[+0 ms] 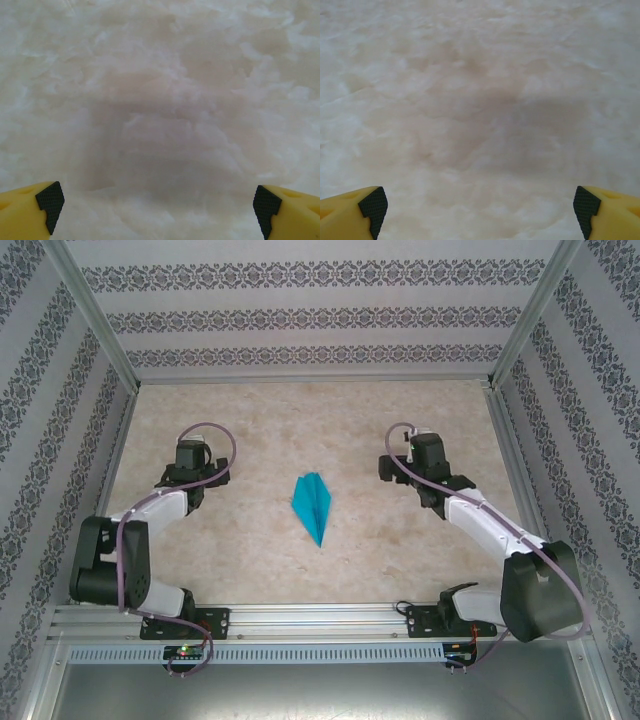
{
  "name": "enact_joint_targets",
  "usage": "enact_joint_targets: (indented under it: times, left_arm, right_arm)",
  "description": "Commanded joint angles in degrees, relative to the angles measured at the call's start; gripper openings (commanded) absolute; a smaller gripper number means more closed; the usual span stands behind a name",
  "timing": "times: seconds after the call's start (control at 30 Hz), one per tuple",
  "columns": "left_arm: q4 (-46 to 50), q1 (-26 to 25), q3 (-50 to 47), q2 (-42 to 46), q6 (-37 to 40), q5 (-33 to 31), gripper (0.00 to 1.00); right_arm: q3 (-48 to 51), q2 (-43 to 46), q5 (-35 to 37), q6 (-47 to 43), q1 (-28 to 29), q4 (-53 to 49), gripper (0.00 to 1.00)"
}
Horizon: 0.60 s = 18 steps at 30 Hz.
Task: Fold a paper plane with a square sheet of paper (pick it up from the middle)
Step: Reset both arms
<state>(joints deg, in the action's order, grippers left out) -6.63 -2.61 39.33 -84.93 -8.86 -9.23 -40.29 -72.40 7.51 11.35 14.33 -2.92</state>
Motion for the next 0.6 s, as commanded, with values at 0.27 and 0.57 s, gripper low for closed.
enact_joint_targets:
  times: [0.27,0.57]
  left_arm:
    - [-10.3,0.4,1.7,-6.6,4.8,-2.5,1.00]
    - [-12.7,1.2,0.6,-6.2,5.2,-1.4,1.00]
  right_arm:
    - [11.4,-0.4,-1.7,-7.6,-9.3,26.3,0.98]
    - [12.4,-5.1,-4.4,-7.6,-10.9,32.1,0.98]
